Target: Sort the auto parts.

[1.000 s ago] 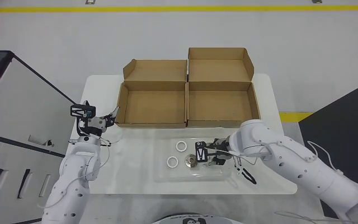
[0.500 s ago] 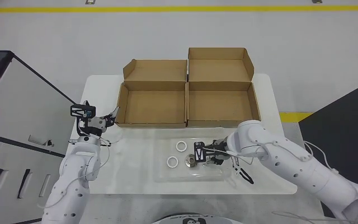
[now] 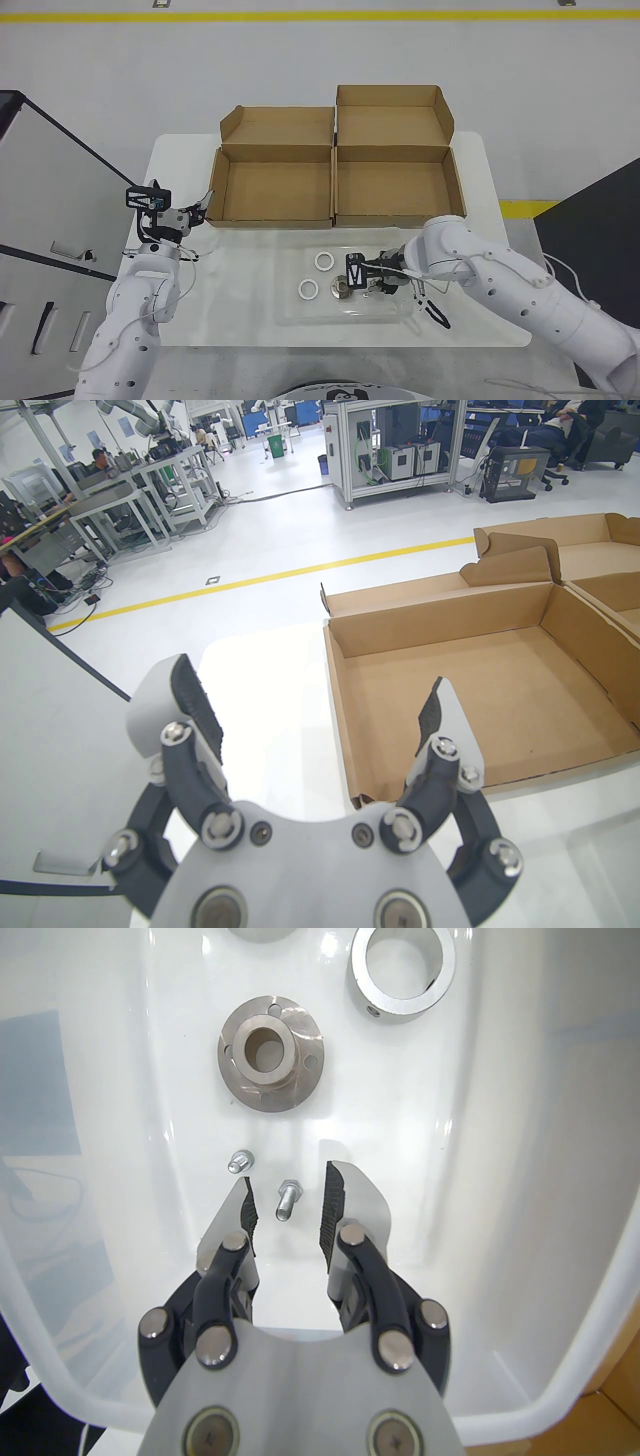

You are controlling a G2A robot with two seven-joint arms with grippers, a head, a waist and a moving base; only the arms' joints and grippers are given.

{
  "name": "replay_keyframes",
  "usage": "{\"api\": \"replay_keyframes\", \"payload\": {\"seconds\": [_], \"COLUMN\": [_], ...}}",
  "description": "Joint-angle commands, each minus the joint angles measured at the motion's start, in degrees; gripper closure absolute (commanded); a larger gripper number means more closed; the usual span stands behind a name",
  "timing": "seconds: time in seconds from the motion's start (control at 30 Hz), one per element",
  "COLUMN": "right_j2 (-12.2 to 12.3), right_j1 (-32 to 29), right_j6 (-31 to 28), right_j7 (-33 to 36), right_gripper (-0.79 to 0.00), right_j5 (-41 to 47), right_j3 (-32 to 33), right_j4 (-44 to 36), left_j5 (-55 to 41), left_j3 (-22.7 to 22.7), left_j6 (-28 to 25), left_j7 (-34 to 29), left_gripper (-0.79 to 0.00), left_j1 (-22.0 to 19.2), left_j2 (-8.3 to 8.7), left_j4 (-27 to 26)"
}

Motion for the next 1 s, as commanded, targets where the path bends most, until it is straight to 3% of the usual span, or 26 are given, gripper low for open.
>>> {"api": "replay_keyframes", "payload": {"seconds": [0.0, 0.2, 0.37, 0.7, 0.97], "right_j2": [-0.05, -0.11, -0.12, 0.14, 1.01], "right_j1": [-0.10, -0.36, -0.54, -0.88, -2.28], "right_j6": [0.06, 0.27, 0.21, 0.08, 3.73], "right_j7": [-0.03, 0.03, -0.04, -0.94, -4.73], "right_gripper": [-0.296, -0.228, 0.000, 0.000, 0.000], "right_j5": [-0.09, -0.29, -0.34, -0.34, -1.43], "right_j3": [0.01, 0.25, 0.55, 2.07, 6.17], "right_j4": [0.09, 0.22, 0.19, -0.60, -3.37], "left_j5": [0.00, 0.00, 0.00, 0.00, 0.00], "left_j3": [0.00, 0.00, 0.00, 0.00, 0.00], "left_j6": [0.00, 0.00, 0.00, 0.00, 0.00], "left_j7": [0.00, 0.00, 0.00, 0.00, 0.00], "left_gripper": [-0.785, -0.785, -0.785, -0.785, -0.785], "left_j1": [0.00, 0.00, 0.00, 0.00, 0.00], "left_j2": [0.00, 0.00, 0.00, 0.00, 0.00], "left_j4": [0.00, 0.00, 0.00, 0.00, 0.00]}}
